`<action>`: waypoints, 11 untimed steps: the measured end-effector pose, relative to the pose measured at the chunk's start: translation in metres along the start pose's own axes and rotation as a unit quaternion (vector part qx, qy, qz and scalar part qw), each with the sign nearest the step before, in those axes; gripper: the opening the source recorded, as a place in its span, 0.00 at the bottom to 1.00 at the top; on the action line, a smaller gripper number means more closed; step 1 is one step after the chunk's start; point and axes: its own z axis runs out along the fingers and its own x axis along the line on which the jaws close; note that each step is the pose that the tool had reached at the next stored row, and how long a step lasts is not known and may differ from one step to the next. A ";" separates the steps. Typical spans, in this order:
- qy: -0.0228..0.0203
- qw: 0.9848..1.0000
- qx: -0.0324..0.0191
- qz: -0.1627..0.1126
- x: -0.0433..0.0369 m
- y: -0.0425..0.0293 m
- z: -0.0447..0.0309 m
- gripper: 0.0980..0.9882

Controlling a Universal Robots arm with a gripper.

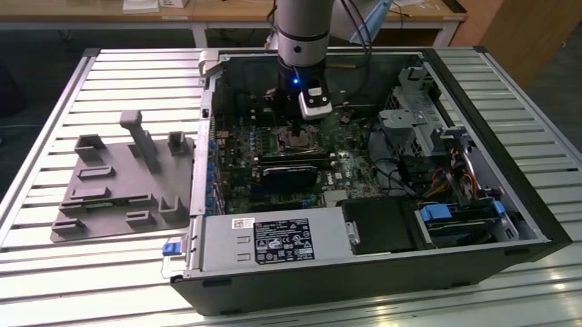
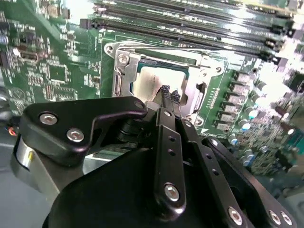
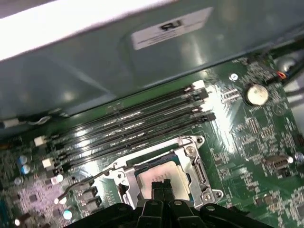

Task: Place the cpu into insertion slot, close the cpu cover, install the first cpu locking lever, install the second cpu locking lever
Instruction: 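Close the cpu cover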

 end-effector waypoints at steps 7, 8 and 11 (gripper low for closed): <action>0.001 0.998 0.001 -0.064 0.0000 0.0000 0.0011 0.00; 0.001 0.997 0.001 -0.073 0.0000 0.0000 0.0013 0.00; 0.002 0.995 0.002 -0.100 0.0000 0.0000 0.0018 0.00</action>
